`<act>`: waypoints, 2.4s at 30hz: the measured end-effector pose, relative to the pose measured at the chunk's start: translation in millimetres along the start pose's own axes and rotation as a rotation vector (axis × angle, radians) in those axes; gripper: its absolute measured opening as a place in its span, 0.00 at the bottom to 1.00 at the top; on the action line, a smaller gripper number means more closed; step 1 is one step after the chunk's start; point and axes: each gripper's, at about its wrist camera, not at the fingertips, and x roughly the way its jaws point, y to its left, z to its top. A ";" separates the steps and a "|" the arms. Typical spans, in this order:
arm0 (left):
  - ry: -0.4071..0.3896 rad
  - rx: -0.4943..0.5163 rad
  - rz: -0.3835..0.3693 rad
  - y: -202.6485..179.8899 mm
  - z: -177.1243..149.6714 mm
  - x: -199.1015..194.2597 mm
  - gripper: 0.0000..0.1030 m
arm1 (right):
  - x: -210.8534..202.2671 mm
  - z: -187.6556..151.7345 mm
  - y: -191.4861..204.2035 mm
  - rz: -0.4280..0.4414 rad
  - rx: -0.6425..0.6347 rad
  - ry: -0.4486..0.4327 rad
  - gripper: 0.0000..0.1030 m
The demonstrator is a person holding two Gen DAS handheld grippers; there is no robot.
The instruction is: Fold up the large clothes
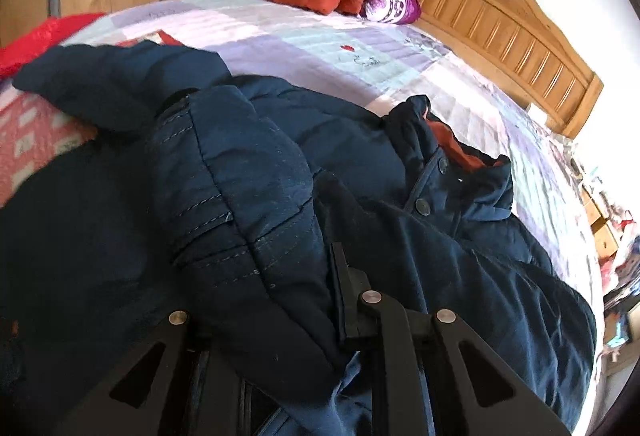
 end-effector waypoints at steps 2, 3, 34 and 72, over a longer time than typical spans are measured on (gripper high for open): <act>0.001 0.001 0.005 0.9 -1.0 0.7 1.00 | -6.5 0.0 7.3 0.036 -0.016 -0.016 0.17; 0.002 0.001 0.006 1.0 -1.1 0.9 1.00 | -4.3 0.1 13.5 0.055 -0.038 -0.007 0.17; -0.124 0.173 -0.012 -155.4 191.1 106.2 1.00 | -56.3 -203.1 -243.9 -0.132 0.696 0.164 1.00; -0.175 0.166 -0.030 -152.4 168.5 131.6 1.00 | -32.4 -125.0 -234.2 -0.103 0.473 0.093 0.99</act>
